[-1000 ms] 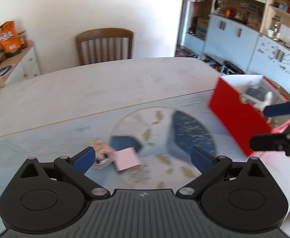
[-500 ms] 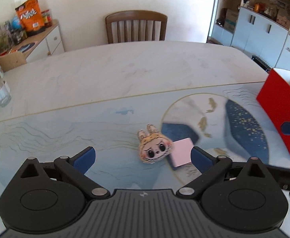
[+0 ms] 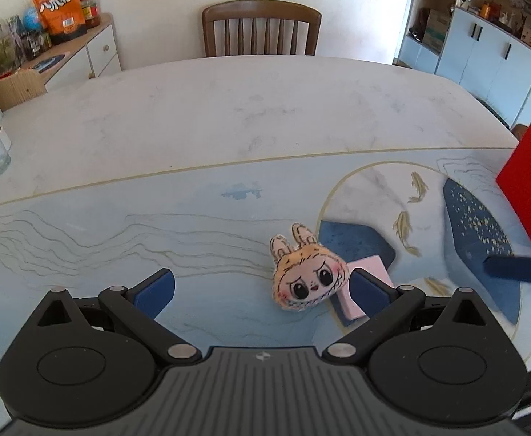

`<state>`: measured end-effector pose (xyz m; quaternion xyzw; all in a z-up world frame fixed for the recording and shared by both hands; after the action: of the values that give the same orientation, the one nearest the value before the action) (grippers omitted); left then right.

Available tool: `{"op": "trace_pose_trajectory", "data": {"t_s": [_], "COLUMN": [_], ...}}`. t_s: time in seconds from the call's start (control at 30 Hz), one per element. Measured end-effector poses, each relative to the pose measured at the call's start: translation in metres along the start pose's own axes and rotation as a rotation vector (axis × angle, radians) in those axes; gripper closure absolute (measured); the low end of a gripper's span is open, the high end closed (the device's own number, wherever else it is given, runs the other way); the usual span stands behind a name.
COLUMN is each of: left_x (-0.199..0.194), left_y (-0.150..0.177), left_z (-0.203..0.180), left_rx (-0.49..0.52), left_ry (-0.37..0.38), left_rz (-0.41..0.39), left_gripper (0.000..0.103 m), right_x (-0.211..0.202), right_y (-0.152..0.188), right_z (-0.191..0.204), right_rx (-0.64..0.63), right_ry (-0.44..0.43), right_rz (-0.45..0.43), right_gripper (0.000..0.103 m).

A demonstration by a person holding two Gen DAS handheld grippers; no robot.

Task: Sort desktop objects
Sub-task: 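Withdraw both grippers from the box toward the bunny keychain and pink pad, then grasp the pink sticky pad with the right gripper while the left grasps the bunny keychain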

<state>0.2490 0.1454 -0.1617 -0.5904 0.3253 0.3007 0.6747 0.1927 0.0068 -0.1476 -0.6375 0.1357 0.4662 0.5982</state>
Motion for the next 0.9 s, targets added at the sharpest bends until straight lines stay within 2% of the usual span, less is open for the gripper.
{"op": "trace_pose_trajectory", "data": {"t_s": [0.43,0.63,0.8,0.9], "left_x": [0.032,0.037,0.038,0.038], "left_y": [-0.009,-0.008,-0.001,0.005], "left_z": [0.000,-0.001,0.007,0.010], "left_rx": [-0.006,0.038,0.049,0.069], "left_ry": [-0.021,-0.030,-0.024,-0.017], "left_rz": [0.044,0.049,0.051,0.049], "left_gripper": [0.000,0.000,0.000,0.001], "right_x": [0.036,0.050,0.056,0.057], "right_y": [-0.005,-0.009,-0.007,-0.006], "right_z": [0.012,0.019,0.016,0.007], "right_rx": [0.002,-0.012,-0.046,-0.033], "right_ry": [0.016,0.016,0.028,0.038], "right_rz": [0.021,0.028,0.045,0.051], "right_gripper": [0.018,0.030,0.050,0.054]}}
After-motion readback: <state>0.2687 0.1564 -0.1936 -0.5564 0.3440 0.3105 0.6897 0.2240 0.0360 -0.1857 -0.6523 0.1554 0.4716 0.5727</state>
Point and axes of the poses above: each gripper's, at about its wrist camera, not at the fingertips, and x roughly the way its jaws point, z to its left, y to its underside, the point moved 5 cm from there along x, roughly the way its jaws point, and after that the axes turned 11 degrees about x, right-handed, at the moved point
